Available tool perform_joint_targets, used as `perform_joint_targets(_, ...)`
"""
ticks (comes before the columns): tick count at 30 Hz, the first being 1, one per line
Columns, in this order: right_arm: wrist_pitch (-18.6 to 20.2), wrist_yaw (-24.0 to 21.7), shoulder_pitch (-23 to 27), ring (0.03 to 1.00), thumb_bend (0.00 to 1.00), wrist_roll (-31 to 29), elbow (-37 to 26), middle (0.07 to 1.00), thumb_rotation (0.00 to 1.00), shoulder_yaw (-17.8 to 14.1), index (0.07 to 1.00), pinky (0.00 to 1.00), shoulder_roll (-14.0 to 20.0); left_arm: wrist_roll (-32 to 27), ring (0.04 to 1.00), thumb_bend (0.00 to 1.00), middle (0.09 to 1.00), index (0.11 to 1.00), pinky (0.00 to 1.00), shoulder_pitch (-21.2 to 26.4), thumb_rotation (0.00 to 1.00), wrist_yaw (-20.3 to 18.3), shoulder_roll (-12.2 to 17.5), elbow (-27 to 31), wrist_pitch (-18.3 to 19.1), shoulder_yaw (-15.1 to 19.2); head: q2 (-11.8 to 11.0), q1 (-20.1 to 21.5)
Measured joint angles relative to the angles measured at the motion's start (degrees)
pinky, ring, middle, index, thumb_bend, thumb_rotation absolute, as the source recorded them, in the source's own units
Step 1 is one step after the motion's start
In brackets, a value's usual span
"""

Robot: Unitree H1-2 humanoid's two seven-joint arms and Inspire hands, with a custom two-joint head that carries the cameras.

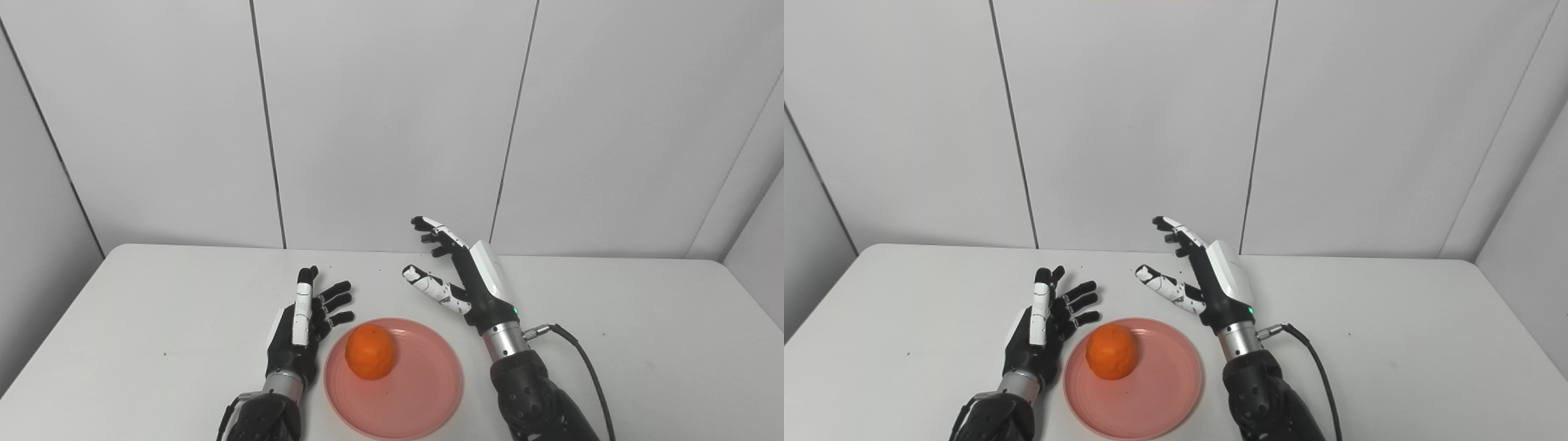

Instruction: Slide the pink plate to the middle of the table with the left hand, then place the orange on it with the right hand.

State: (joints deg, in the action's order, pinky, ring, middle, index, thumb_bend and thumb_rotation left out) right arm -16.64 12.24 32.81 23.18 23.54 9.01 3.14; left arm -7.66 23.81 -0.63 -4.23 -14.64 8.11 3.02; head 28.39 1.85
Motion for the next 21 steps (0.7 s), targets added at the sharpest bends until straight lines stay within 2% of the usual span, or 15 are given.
perform_joint_targets(3, -0.1, 0.0, -0.7, 0.811, 0.62, -4.8, 0.3, 0.886, 1.00, -2.7, 0.906, 0.77, -1.3, 0.1, 0.788, 0.81, 0.780, 0.992, 0.68, 0.0, 1.00, 0.0, 0.0, -0.1, -0.2, 0.0, 0.1, 0.1)
perform_joint_targets(5, 0.0, -0.6, -1.0, 0.841, 0.64, -8.5, 0.5, 0.889, 1.00, -4.2, 0.912, 0.83, -2.3, 0.6, 0.825, 0.81, 0.834, 0.999, 0.73, -0.1, 1.00, 0.1, 0.1, -0.4, -1.2, -0.1, 0.2, 0.1)
perform_joint_targets(9, 1.0, -4.6, -1.0, 0.911, 0.63, -17.8, 1.5, 0.922, 1.00, -7.3, 0.940, 0.95, -3.8, 1.7, 0.917, 0.84, 0.923, 0.993, 0.89, -0.6, 1.00, 0.2, 0.1, -2.1, -7.6, -0.3, 0.3, 0.1)
perform_joint_targets(11, 1.2, -6.5, -1.1, 0.919, 0.71, -20.3, 2.2, 0.924, 1.00, -7.9, 0.941, 0.99, -3.8, 2.0, 0.974, 0.89, 0.971, 0.994, 0.98, -0.7, 0.98, 0.6, 0.1, -3.2, -10.3, -0.2, 0.3, 0.0)
perform_joint_targets(14, 1.2, -8.0, -1.1, 0.929, 0.77, -23.6, 4.3, 0.928, 1.00, -9.2, 0.949, 0.97, -3.9, 3.3, 0.997, 0.87, 0.995, 0.999, 1.00, -0.8, 0.97, 1.1, 0.1, -4.9, -14.4, -0.1, 0.4, 0.2)
perform_joint_targets(17, 1.2, -8.7, -1.1, 0.930, 0.77, -25.9, 7.7, 0.933, 1.00, -10.5, 0.945, 0.95, -4.0, 5.7, 1.000, 0.86, 1.000, 1.000, 1.00, -0.8, 0.96, 2.3, 0.4, -6.1, -17.8, -0.4, 0.4, 0.2)
perform_joint_targets(21, 1.1, -9.8, -1.4, 0.932, 0.76, -29.1, 10.7, 0.941, 1.00, -12.0, 0.981, 0.97, -4.3, 7.5, 1.000, 0.88, 1.000, 1.000, 1.00, -0.7, 0.97, 2.7, 1.1, -6.7, -20.8, -1.4, 0.5, 0.1)
